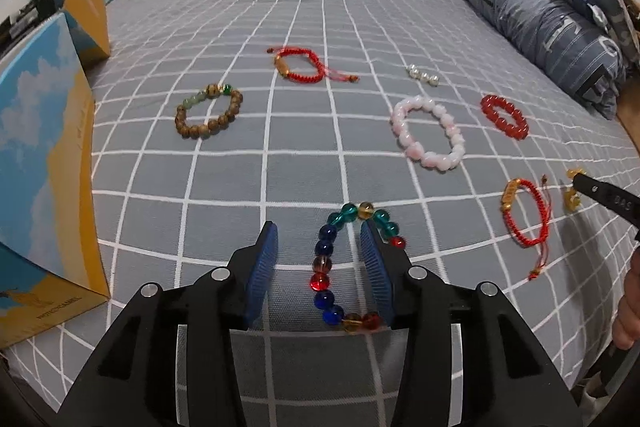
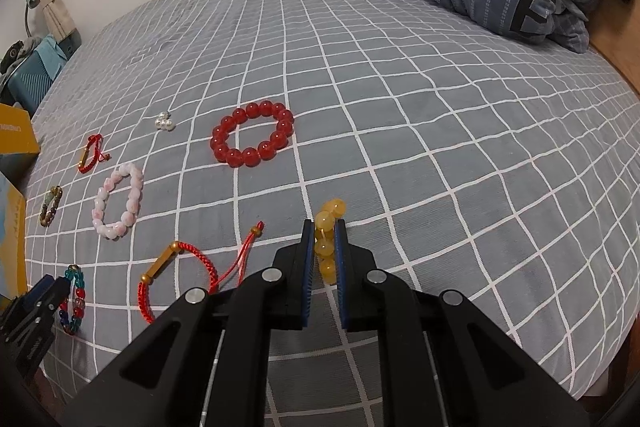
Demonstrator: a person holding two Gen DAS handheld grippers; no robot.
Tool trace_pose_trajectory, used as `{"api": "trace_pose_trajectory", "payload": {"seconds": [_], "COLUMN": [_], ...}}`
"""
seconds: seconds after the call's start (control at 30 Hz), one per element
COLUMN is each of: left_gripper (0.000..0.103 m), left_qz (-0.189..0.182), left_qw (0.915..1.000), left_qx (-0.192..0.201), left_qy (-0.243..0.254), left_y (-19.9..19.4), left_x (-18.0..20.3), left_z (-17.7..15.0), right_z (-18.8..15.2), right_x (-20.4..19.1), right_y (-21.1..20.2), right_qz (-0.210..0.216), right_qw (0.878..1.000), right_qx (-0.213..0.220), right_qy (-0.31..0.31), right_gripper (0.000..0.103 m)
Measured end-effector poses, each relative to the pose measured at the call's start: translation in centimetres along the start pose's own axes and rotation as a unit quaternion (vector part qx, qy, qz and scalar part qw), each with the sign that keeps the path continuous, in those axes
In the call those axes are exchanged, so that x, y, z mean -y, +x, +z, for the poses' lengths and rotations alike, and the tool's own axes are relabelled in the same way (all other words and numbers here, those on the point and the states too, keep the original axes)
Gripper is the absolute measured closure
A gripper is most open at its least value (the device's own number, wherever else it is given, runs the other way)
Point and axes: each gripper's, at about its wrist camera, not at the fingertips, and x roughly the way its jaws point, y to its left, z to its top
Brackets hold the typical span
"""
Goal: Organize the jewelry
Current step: 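Lift both held bracelets off the bed with both tools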
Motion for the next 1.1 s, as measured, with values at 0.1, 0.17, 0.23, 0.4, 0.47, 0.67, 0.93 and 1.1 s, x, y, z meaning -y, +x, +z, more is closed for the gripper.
{"api": "trace_pose_trajectory", "payload": {"seconds": [0.1, 0.17, 0.23, 0.4, 0.47, 0.67, 0.93, 1.1], "left_gripper": [0.061, 0.061, 0.069, 0.094, 0.094, 0.094, 0.094, 0.094], "left_qz": [0.005, 0.008, 0.01, 0.004, 0.001, -0.008, -0.02, -0.023], "left_qw": [1.0, 0.9999, 0.9999, 0.9999, 0.9999, 0.9996, 0.9986, 0.9983], "left_qx": [-0.003, -0.002, -0.002, -0.007, -0.002, 0.022, 0.045, 0.051], "left_qy": [0.005, 0.009, 0.012, 0.012, 0.013, 0.018, 0.018, 0.018], "left_y": [0.7, 0.9, 0.9, 0.8, 0.5, -1.2, -3.6, -4.5], "left_x": [0.0, 0.1, 0.1, -0.2, -0.2, 0.3, 0.4, 0.5], "left_z": [-0.3, -0.4, -0.5, -0.3, -0.3, 0.0, 0.6, 0.7], "right_z": [0.0, 0.0, 0.0, 0.0, 0.0, 0.1, 0.2, 0.0], "right_x": [0.0, -0.1, -0.1, -0.2, -0.1, 0.1, -0.4, -0.7], "right_y": [0.0, 0.0, 0.0, -0.2, -0.3, -0.8, -1.9, -2.7], "right_qz": [0.001, 0.0, -0.002, -0.003, -0.003, 0.002, 0.009, 0.01], "right_qw": [1.0, 1.0, 1.0, 1.0, 1.0, 1.0, 1.0, 0.999], "right_qx": [0.0, 0.0, 0.001, 0.004, 0.004, 0.011, 0.026, 0.032], "right_qy": [-0.001, -0.001, -0.001, -0.004, -0.004, -0.004, -0.009, -0.013], "right_gripper": [0.094, 0.094, 0.094, 0.094, 0.094, 0.094, 0.094, 0.094]}}
